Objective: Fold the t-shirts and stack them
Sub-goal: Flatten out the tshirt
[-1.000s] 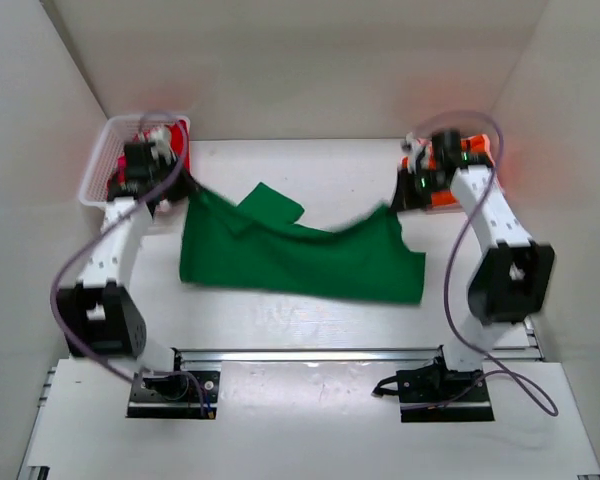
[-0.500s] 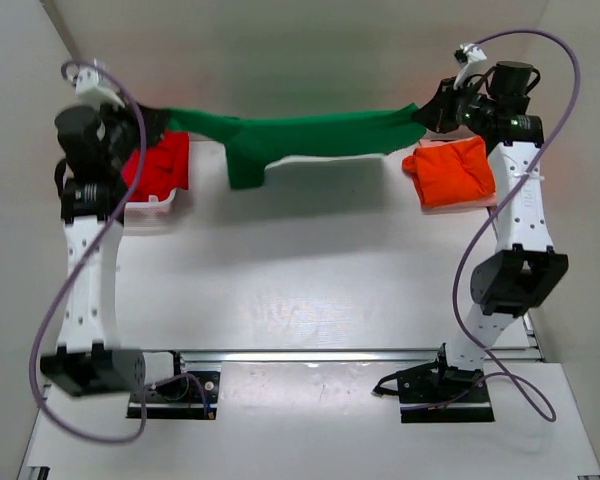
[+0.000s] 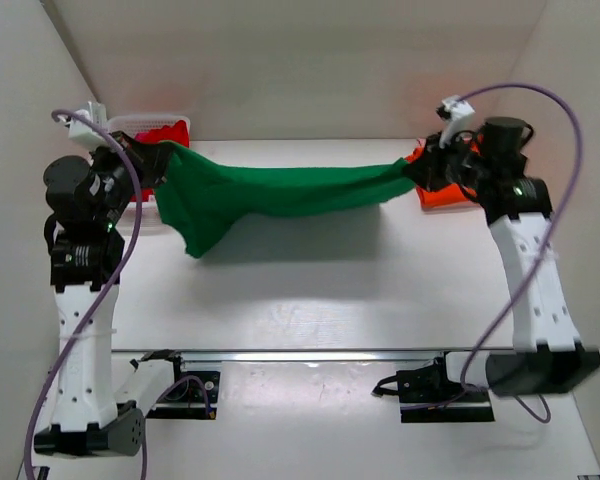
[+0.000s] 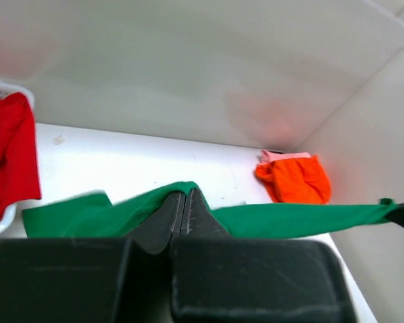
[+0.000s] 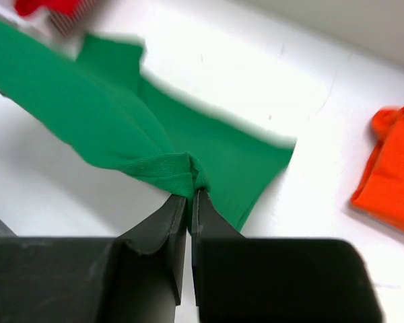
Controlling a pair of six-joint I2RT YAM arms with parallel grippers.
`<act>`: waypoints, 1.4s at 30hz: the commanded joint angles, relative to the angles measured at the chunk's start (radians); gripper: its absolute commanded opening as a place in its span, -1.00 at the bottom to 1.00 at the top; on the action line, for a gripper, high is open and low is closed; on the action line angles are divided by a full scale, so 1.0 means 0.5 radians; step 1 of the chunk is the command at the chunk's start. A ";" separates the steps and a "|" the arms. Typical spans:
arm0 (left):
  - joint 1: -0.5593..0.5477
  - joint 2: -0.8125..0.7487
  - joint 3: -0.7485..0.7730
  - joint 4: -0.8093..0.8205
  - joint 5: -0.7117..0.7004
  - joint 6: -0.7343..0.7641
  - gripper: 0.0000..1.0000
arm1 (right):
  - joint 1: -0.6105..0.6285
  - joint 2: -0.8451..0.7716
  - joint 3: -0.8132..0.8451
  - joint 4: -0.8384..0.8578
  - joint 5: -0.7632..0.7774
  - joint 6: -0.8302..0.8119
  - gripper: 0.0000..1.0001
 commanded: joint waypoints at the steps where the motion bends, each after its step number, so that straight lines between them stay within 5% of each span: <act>1: -0.038 -0.187 0.017 -0.059 0.016 -0.055 -1.00 | -0.085 -0.415 -0.094 0.229 -0.026 0.118 -1.00; 5: -0.047 -0.212 -0.143 0.018 0.034 -0.092 -1.00 | -0.079 -0.422 -0.095 0.251 -0.020 0.115 -0.99; 11: 0.004 0.119 -0.321 0.279 0.074 -0.107 -1.00 | 0.028 0.056 0.168 0.290 0.087 -0.005 -1.00; 19: 0.041 0.788 0.249 0.380 -0.009 0.006 -1.00 | 0.050 0.817 0.748 0.450 0.289 -0.192 -0.99; 24: 0.048 0.954 0.716 0.374 -0.024 -0.036 -1.00 | 0.041 1.189 1.570 0.229 0.354 -0.278 -1.00; 28: 0.060 0.939 0.940 0.399 -0.098 -0.033 -1.00 | -0.011 0.950 1.396 0.529 0.283 -0.186 -1.00; 33: 0.054 0.905 0.812 0.463 -0.113 -0.012 -1.00 | -0.171 0.931 1.213 0.674 0.082 -0.063 -1.00; 39: -0.001 0.544 -0.194 0.800 -0.134 -0.015 -1.00 | -0.180 0.842 0.560 0.711 0.044 -0.183 -1.00; 40: -0.017 0.452 -0.395 0.801 -0.141 0.003 -1.00 | -0.171 0.794 0.349 0.723 0.035 -0.189 -0.99; 41: -0.050 0.281 -0.895 0.895 -0.132 0.019 -1.00 | -0.144 0.602 -0.203 0.948 0.077 -0.122 -0.99; 42: -0.048 0.197 -1.016 0.917 -0.131 0.010 -1.00 | -0.143 0.487 -0.485 1.005 0.072 -0.061 -1.00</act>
